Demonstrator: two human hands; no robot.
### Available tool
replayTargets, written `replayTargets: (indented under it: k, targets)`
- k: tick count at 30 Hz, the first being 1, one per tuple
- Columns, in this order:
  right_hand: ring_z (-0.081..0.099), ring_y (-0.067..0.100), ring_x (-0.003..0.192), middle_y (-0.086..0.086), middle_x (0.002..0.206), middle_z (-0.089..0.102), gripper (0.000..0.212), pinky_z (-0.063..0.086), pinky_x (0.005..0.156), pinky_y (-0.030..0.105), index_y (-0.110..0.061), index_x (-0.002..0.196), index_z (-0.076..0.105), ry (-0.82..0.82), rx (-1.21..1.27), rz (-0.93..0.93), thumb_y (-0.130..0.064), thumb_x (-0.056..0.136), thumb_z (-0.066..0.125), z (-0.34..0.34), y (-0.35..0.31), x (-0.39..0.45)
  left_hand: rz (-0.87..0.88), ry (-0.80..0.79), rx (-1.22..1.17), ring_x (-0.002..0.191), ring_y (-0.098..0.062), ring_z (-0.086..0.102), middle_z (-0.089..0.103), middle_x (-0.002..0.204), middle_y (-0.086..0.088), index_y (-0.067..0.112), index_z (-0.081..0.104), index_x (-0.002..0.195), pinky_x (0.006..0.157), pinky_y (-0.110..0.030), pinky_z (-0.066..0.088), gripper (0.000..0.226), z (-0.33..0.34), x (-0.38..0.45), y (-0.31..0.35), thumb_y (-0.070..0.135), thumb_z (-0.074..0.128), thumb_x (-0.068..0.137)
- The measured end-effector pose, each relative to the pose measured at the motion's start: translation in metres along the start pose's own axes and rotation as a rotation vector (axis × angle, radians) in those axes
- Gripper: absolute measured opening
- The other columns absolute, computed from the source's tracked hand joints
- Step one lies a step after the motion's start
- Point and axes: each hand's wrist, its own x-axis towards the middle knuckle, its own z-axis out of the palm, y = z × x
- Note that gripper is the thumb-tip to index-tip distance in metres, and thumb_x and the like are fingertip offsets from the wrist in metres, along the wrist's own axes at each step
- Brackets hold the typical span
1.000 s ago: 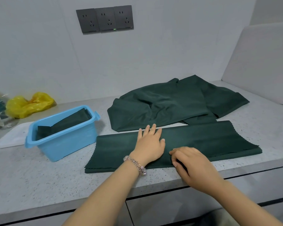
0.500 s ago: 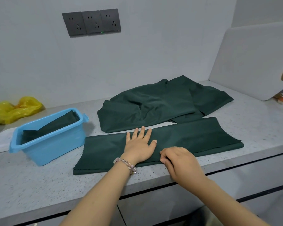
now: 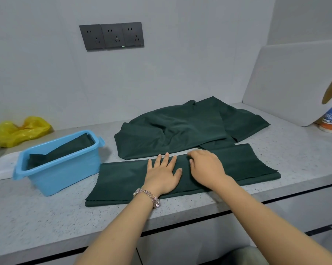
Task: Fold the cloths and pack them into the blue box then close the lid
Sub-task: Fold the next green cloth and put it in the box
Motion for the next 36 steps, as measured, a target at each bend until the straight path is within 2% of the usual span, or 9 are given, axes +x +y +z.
replayTargets:
  k: [3, 6, 9, 18, 26, 28, 30, 33, 36]
  targets:
    - [0.012, 0.021, 0.144, 0.005, 0.156, 0.019, 0.048, 0.010, 0.117, 0.035, -0.013, 0.146, 0.027, -0.176, -0.046, -0.013, -0.024, 0.100, 0.029, 0.015, -0.004, 0.027, -0.002, -0.006, -0.001, 0.146, -0.019, -0.008, -0.006, 0.159, 0.004, 0.030, 0.004, 0.151, 0.117, -0.047, -0.007, 0.060, 0.000, 0.000, 0.000, 0.053, 0.015, 0.096]
    - [0.002, 0.018, 0.146, 0.001, 0.159, 0.006, 0.052, 0.002, 0.118, 0.038, -0.018, 0.151, 0.012, -0.305, -0.067, 0.045, -0.033, 0.101, 0.019, 0.031, -0.001, 0.031, -0.006, -0.007, -0.002, 0.146, -0.019, -0.009, -0.006, 0.159, 0.004, 0.031, 0.003, 0.151, 0.117, -0.047, -0.007, 0.060, 0.001, 0.000, -0.001, 0.053, 0.015, 0.096]
    - [-0.006, 0.016, 0.146, -0.002, 0.159, -0.003, 0.055, -0.004, 0.118, 0.040, -0.023, 0.151, 0.001, -0.336, -0.085, 0.096, -0.041, 0.099, 0.012, 0.035, 0.008, 0.027, -0.009, -0.002, -0.002, 0.146, -0.019, -0.009, -0.006, 0.159, 0.005, 0.032, 0.003, 0.151, 0.117, -0.046, -0.007, 0.061, 0.002, 0.001, -0.003, 0.055, 0.015, 0.096]
    - [-0.006, 0.023, 0.146, -0.006, 0.158, -0.003, 0.062, -0.004, 0.117, 0.045, -0.036, 0.149, 0.000, -0.284, -0.150, 0.354, -0.059, 0.093, 0.010, 0.010, 0.078, 0.001, -0.002, -0.003, 0.015, 0.146, -0.017, -0.009, -0.008, 0.159, 0.005, 0.033, 0.001, 0.151, 0.118, -0.044, -0.007, 0.061, 0.003, 0.002, -0.005, 0.055, 0.014, 0.096]
    - [-0.005, 0.029, 0.145, 0.002, 0.159, -0.002, 0.065, -0.002, 0.116, 0.048, -0.031, 0.150, 0.001, -0.281, -0.179, 0.445, -0.060, 0.092, 0.009, 0.001, 0.090, -0.006, -0.007, -0.008, 0.022, 0.146, -0.017, -0.008, -0.007, 0.159, 0.004, 0.032, 0.002, 0.151, 0.118, -0.043, -0.006, 0.060, 0.000, 0.000, -0.001, 0.054, 0.014, 0.096]
    - [-0.001, 0.029, 0.145, 0.005, 0.159, 0.003, 0.062, 0.000, 0.117, 0.048, -0.027, 0.151, 0.005, -0.255, -0.193, 0.432, -0.055, 0.095, 0.011, -0.002, 0.085, -0.007, -0.013, -0.011, 0.021, 0.146, -0.018, -0.008, -0.007, 0.159, 0.004, 0.031, 0.001, 0.151, 0.118, -0.044, -0.007, 0.060, 0.000, -0.002, 0.002, 0.053, 0.013, 0.097]
    - [0.003, 0.026, 0.145, 0.005, 0.158, 0.009, 0.057, 0.001, 0.117, 0.045, -0.023, 0.150, 0.012, -0.153, -0.213, 0.364, -0.046, 0.098, 0.016, -0.004, 0.074, -0.007, -0.014, -0.014, 0.015, 0.146, -0.018, -0.009, -0.007, 0.159, 0.003, 0.030, 0.001, 0.151, 0.117, -0.045, -0.007, 0.060, 0.001, -0.006, 0.007, 0.053, 0.013, 0.097]
    - [0.010, 0.021, 0.145, 0.004, 0.157, 0.018, 0.050, 0.006, 0.116, 0.039, -0.020, 0.148, 0.021, -0.017, -0.144, 0.114, -0.032, 0.100, 0.024, -0.002, 0.039, 0.002, -0.026, -0.012, 0.003, 0.146, -0.019, -0.010, -0.007, 0.159, 0.002, 0.029, 0.001, 0.151, 0.117, -0.046, -0.008, 0.061, 0.002, -0.009, 0.013, 0.052, 0.013, 0.097]
    - [0.014, 0.018, 0.144, 0.003, 0.156, 0.021, 0.048, 0.009, 0.115, 0.033, -0.017, 0.148, 0.021, -0.117, 0.015, -0.047, -0.026, 0.101, 0.024, 0.015, 0.003, 0.004, -0.040, -0.023, -0.004, 0.145, -0.018, -0.011, -0.008, 0.159, 0.002, 0.028, 0.001, 0.151, 0.117, -0.046, -0.008, 0.060, 0.000, -0.010, 0.014, 0.051, 0.014, 0.097]
